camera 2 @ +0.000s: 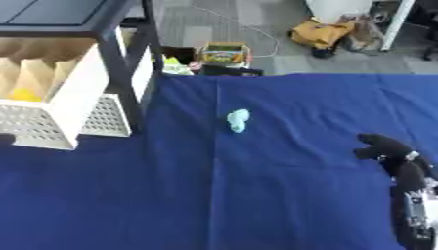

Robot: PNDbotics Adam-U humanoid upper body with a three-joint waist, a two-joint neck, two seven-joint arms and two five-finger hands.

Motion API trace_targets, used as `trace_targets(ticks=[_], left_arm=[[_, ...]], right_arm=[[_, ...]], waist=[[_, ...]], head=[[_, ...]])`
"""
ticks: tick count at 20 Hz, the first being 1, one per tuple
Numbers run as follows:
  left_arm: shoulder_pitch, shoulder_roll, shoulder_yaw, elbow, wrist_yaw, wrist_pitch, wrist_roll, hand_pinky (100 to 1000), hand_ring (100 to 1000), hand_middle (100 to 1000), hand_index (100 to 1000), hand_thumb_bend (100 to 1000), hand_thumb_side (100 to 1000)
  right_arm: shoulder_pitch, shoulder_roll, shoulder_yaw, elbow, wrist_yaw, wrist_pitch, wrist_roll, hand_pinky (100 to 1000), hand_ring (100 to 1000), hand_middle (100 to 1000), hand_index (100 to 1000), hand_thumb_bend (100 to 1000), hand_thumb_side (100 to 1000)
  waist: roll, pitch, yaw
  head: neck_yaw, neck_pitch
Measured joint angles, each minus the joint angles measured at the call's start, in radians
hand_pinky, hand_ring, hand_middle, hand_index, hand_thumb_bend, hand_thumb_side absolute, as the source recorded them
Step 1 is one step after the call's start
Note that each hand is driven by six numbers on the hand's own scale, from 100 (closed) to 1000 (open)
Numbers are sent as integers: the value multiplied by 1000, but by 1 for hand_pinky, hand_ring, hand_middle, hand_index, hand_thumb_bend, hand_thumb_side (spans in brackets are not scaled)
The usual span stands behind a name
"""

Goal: Pick up objects from table and place into drawer.

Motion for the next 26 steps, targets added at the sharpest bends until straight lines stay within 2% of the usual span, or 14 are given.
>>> trace_targets(ticks=[4,8,9,10,13,17,21,26], left_arm=[[5,6,3,0,-4,-8,3,866,412,618,785,100,628],[22,41,12,0,-33,-41,9,809,370,596,767,100,582],[26,56,16,0,-45,-52,13,763,329,567,750,100,541],[27,71,20,0,-56,-64,15,735,300,545,738,100,538],[27,125,29,0,-93,-102,18,677,255,494,699,100,478],[27,208,41,0,-146,-155,22,692,245,483,691,100,444],[43,294,54,0,-201,-210,19,695,232,472,689,100,352],[67,401,88,0,-269,-269,-1,698,242,464,696,100,306]], right_arm=[[0,4,0,0,-4,5,6,672,784,533,808,100,998],[1,18,0,0,-6,10,12,671,781,530,805,100,994],[1,18,0,0,-6,10,12,670,778,529,802,100,993],[1,19,-1,0,-6,9,12,670,776,528,801,100,994],[8,23,-4,0,-6,4,6,670,774,526,800,100,991],[9,25,-7,0,-6,-1,-1,669,771,524,797,100,988],[13,25,-7,0,-6,-5,-5,668,769,523,797,100,983],[18,25,-7,0,-4,-7,-12,668,767,523,796,100,983]], waist=[[0,1,-4],[1,7,-8],[1,7,-8],[2,7,-8],[6,7,-14],[8,7,-15],[9,7,-14],[14,7,-13]], head=[[4,-1],[15,-5],[17,-5],[18,-5],[19,-4],[19,-3],[23,-3],[26,-3]])
